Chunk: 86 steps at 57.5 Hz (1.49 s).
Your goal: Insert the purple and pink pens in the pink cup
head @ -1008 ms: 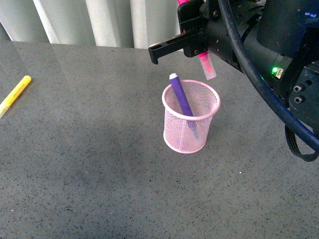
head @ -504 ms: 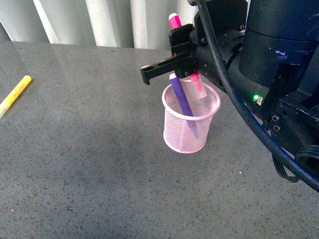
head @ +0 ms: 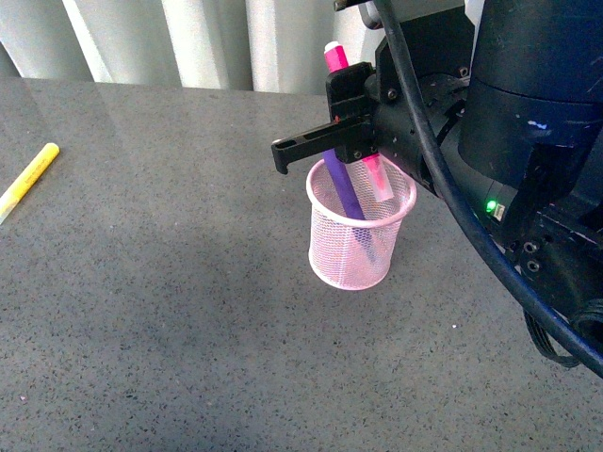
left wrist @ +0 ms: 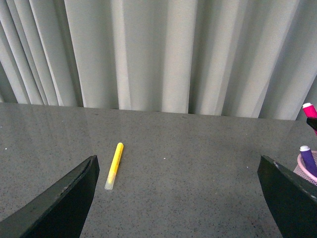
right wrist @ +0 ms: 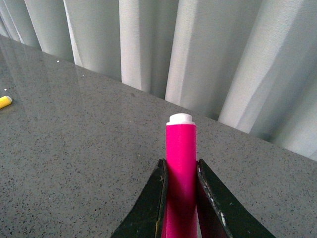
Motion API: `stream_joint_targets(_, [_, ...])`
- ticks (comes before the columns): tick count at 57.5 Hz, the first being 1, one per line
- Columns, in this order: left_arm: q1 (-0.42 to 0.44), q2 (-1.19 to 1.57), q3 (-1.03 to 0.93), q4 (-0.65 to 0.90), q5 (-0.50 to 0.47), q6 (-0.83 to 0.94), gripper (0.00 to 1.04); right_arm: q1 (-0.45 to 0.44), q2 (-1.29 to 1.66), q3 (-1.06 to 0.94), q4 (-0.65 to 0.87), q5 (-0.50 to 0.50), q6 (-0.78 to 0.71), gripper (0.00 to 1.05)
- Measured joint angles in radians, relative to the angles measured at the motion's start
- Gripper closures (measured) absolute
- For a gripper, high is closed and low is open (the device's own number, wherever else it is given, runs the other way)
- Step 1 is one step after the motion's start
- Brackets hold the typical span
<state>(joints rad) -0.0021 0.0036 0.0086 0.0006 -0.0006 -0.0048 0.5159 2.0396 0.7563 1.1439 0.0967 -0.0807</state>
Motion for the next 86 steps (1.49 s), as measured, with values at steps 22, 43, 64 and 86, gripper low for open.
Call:
stream_joint_targets(22, [0.000, 0.000, 0.000, 0.000, 0.000, 0.000, 0.07, 0.010, -0.002, -0.031, -0.017, -0.006, 0.018, 0.34])
stream_joint_targets(43, [0.000, 0.000, 0.000, 0.000, 0.000, 0.000, 0.07, -0.079, -0.431, -0.183, -0.314, 0.169, 0.115, 0.07])
stream_joint_targets(64, [0.000, 0.000, 0.000, 0.000, -0.001, 0.000, 0.07, -0.207, -0.718, -0.375, -0.341, 0.192, 0.147, 0.19])
stream_joint_targets(86, [0.000, 0.000, 0.000, 0.000, -0.001, 0.000, 0.07, -0.355, -0.996, -0.622, -0.249, 0.051, 0.084, 0.96])
